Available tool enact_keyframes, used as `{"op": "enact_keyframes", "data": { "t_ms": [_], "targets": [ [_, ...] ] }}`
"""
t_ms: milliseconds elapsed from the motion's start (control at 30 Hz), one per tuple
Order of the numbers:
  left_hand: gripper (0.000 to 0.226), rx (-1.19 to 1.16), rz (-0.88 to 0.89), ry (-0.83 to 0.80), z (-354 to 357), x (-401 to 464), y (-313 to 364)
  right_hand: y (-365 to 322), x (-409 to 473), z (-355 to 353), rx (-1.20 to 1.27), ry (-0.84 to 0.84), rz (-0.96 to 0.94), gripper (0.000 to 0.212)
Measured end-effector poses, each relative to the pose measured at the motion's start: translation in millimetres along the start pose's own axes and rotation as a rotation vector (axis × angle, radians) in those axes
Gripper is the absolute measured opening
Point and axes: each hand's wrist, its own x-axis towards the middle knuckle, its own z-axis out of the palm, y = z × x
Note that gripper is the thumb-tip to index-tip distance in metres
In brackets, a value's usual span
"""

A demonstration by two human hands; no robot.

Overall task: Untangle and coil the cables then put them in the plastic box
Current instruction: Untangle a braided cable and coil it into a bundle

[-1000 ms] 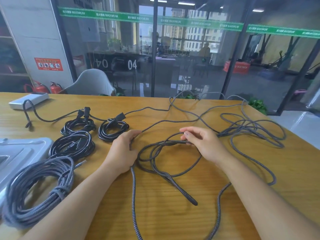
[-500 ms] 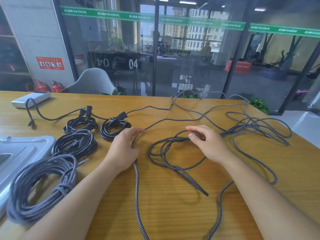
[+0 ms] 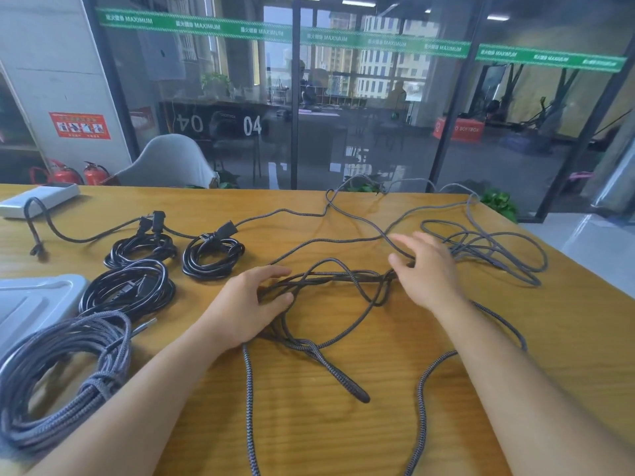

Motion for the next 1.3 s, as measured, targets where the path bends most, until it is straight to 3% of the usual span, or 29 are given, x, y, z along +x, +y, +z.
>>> {"op": "enact_keyframes", "data": {
  "t_ms": [67,167,400,600,700,800,933,1000,1067,1133,1200,1300],
  "targets": [
    [0.048,0.013,-0.001,0.002,0.0,0.7,-1.0,21.7,9.6,-5.1,-0.227,-0.043,0.213,0.060],
    [0.048,0.019,-0.010,0.002,0.2,0.5,-1.8,36.8,14.0,-7.0,-0.243,-0.182,0.350,0.063],
    [0.046,0.010,-0.005,0.012,2.5,1.0,-0.2,14.5,0.7,5.5,0.028,-0.031,0.043,0.050],
    [0.052,0.003,-0.010,0.005,3.0,-0.4,0.9,-7.9,-16.6,3.5,0.110,-0.175,-0.224,0.043],
    [0.053,0.009,-0.019,0.012,2.9,0.1,-0.5,-10.0,-18.6,5.0,0.204,-0.194,-0.275,0.039],
    [0.051,-0.008,-0.025,0.013,2.0,-0.5,-0.5,-17.0,-21.3,1.6,0.250,-0.092,-0.246,0.017],
    [0.044,-0.004,0.015,0.002,3.9,-1.1,2.9,-25.1,-19.2,1.1,-0.136,0.090,-0.229,0.025],
    [0.042,0.043,0.046,0.010,5.3,-1.7,4.0,-29.3,-20.0,0.5,-0.364,0.116,-0.213,0.045],
    [0.046,0.080,0.062,0.036,5.6,-1.3,3.1,-28.9,-19.2,2.9,-0.408,0.142,-0.275,0.055],
    [0.061,0.069,0.052,0.051,4.9,-1.9,3.6,-28.8,-18.7,6.8,-0.204,0.079,-0.403,0.055],
    [0.070,0.041,0.032,0.070,4.3,-1.5,4.0,-32.9,-21.6,11.2,0.112,-0.132,-0.458,0.051],
    [0.050,0.049,0.026,0.106,3.2,0.4,4.1,-38.8,-26.3,15.5,0.330,-0.266,-0.442,0.041]
  ]
}}
